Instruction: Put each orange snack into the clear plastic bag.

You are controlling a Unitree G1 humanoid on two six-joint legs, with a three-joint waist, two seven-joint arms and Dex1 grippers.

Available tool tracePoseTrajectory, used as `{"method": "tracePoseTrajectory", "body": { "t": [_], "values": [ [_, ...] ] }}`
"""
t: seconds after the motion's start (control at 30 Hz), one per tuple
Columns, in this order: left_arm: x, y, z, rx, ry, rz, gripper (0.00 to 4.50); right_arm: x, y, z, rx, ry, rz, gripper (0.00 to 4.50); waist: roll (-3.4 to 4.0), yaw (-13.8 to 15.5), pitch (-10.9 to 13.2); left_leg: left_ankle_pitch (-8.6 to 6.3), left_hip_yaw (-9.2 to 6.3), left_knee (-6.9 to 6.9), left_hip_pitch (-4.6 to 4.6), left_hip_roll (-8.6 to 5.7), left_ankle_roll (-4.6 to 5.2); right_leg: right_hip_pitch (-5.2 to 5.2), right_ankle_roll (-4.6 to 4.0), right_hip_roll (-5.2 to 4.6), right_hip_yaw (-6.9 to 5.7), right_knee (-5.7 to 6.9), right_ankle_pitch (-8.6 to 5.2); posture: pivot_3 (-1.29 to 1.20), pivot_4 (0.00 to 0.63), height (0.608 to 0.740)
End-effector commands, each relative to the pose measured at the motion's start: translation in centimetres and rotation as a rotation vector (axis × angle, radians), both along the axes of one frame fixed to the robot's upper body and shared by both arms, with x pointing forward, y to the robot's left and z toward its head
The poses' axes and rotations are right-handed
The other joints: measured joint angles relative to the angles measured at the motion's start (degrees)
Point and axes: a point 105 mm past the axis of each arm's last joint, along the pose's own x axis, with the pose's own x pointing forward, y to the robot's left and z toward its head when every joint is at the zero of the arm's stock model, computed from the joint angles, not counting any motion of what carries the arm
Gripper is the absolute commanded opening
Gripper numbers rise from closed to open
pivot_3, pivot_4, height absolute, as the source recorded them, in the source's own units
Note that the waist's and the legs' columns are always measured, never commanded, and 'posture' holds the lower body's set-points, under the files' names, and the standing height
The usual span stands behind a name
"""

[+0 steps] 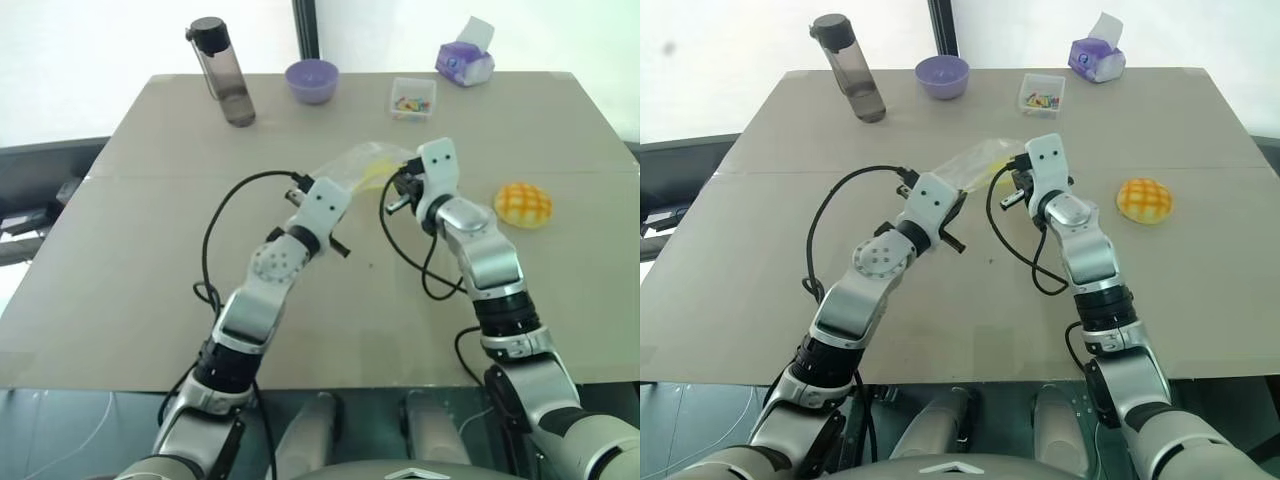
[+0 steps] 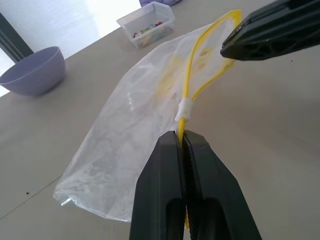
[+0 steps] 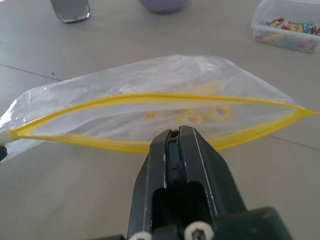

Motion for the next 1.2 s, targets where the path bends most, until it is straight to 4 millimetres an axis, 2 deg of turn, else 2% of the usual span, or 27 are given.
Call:
{"method": "tracePoseTrajectory", "body": {
  "t": [0.03,0.2,0.27,0.3,0.37,0.43,0.47,0.6,0.63,0.83,0.97,1.07,1.2],
  "values": [
    [-0.8,-0.9,1.4,-0.004,-0.064,-0.055,0.0,0.3,1.1,1.4,-0.049,-0.086,0.054,0.08,0.0,0.0,0.0,0.0,0.01,0.0,0.0,0.0,0.0,0.0,0.0,0.0,0.0,0.0,0.0,0.0,0.15,0.739],
    [-1.5,-1.6,0.7,0.029,-0.051,-0.127,0.0,0.7,1.9,0.8,-0.267,-0.194,0.169,0.08,0.0,0.0,0.0,0.0,0.05,0.01,0.0,-0.02,0.0,0.0,0.0,0.0,0.0,0.0,0.0,0.0,0.15,0.739],
    [-1.6,-1.7,0.6,0.037,-0.054,-0.141,0.0,0.7,2.0,0.1,-0.419,-0.273,0.223,0.08,0.0,0.0,0.0,0.0,0.04,0.02,0.0,-0.01,0.0,0.0,0.0,0.0,0.0,0.0,0.0,0.0,0.15,0.739],
    [-1.6,-1.7,0.6,0.041,-0.055,-0.142,0.0,0.7,1.9,-0.3,-0.501,-0.323,0.24,0.31,0.0,0.0,0.0,0.0,0.04,0.02,0.0,-0.02,0.0,0.0,0.0,0.0,0.0,0.0,0.0,0.0,0.15,0.739],
    [-1.5,-1.6,0.6,0.044,-0.056,-0.133,0.0,0.8,1.8,-0.6,-0.641,-0.424,0.269,0.9,-0.01,0.0,0.0,0.0,0.04,0.02,0.01,-0.02,0.0,0.0,0.0,0.0,-0.01,0.0,0.0,0.0,0.15,0.739],
    [-1.2,-1.2,0.5,0.053,-0.059,-0.113,0.0,0.6,1.9,-1.0,-0.74,-0.506,0.318,1.78,-0.01,0.0,0.0,0.0,0.06,0.03,0.0,-0.03,0.0,0.0,0.0,-0.01,-0.01,-0.01,0.0,0.0,0.15,0.739],
    [-1.1,-1.1,0.5,0.058,-0.061,-0.106,0.0,0.4,2.0,-1.2,-0.754,-0.525,0.341,2.38,-0.01,0.0,0.0,0.0,0.07,0.03,0.0,-0.03,0.0,0.0,0.0,-0.01,0.0,-0.01,0.0,0.0,0.15,0.739],
    [-0.9,-0.9,0.5,0.058,-0.063,-0.093,0.0,0.0,1.9,-1.8,-0.787,-0.558,0.383,4.19,-0.01,-0.3,0.0,0.0,0.08,0.03,0.01,0.02,0.0,0.0,0.0,0.02,0.01,-0.01,0.0,0.0,0.15,0.739],
    [-0.9,-0.9,0.5,0.058,-0.064,-0.093,0.0,-0.1,1.9,-1.8,-0.787,-0.559,0.384,4.35,-0.01,-0.3,0.0,0.01,0.07,0.03,0.01,0.02,0.0,0.0,0.0,0.02,0.01,0.0,0.0,0.0,0.15,0.739],
    [-0.5,-0.2,0.0,0.069,-0.055,-0.06,0.0,-0.6,0.4,-0.5,-0.715,-0.554,0.354,4.35,-0.03,0.0,0.0,0.0,0.04,0.07,0.01,0.0,0.0,0.02,0.0,0.02,0.01,-0.01,0.0,0.0,0.15,0.739],
    [-0.3,-0.3,0.1,0.052,-0.055,-0.052,0.0,-1.2,-1.7,0.2,-0.689,-0.531,0.329,4.35,-0.03,0.2,0.0,0.0,0.02,0.1,-0.01,-0.01,0.0,0.04,0.0,0.01,0.0,-0.01,0.0,0.0,0.15,0.739],
    [-0.2,-0.5,-0.1,0.045,-0.054,-0.056,0.0,-1.5,-4.6,0.9,-0.555,-0.472,0.237,4.35,-0.03,0.2,0.0,0.0,0.02,0.12,-0.01,-0.02,0.0,0.06,0.01,0.0,0.0,-0.01,0.0,0.0,0.15,0.739],
    [-0.1,-0.7,0.2,0.006,-0.067,-0.057,0.0,-0.9,-10.2,1.9,-0.244,-0.335,-0.024,4.35,-0.04,0.3,0.0,0.0,-0.02,0.17,-0.01,-0.02,0.01,0.14,0.01,0.0,-0.03,-0.01,0.0,0.0,0.15,0.739]
  ]
}}
